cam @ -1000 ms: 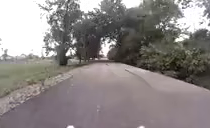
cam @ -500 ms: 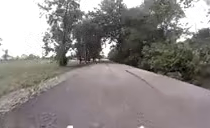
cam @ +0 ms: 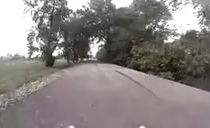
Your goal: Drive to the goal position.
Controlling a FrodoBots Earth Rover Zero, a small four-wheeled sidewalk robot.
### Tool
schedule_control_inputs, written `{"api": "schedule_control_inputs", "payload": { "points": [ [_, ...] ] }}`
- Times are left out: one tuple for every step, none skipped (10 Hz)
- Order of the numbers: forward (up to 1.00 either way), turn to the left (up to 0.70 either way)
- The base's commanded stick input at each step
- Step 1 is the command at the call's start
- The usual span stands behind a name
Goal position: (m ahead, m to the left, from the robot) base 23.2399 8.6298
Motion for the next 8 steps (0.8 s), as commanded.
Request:
{"api": "schedule_control_inputs", "payload": {
  "points": [
    [0.70,0.00],
    [0.70,0.00],
    [0.70,0.00],
    [0.70,0.00],
    [0.70,0.00],
    [0.70,0.00],
    [0.70,0.00],
    [0.70,0.00]
  ]
}}
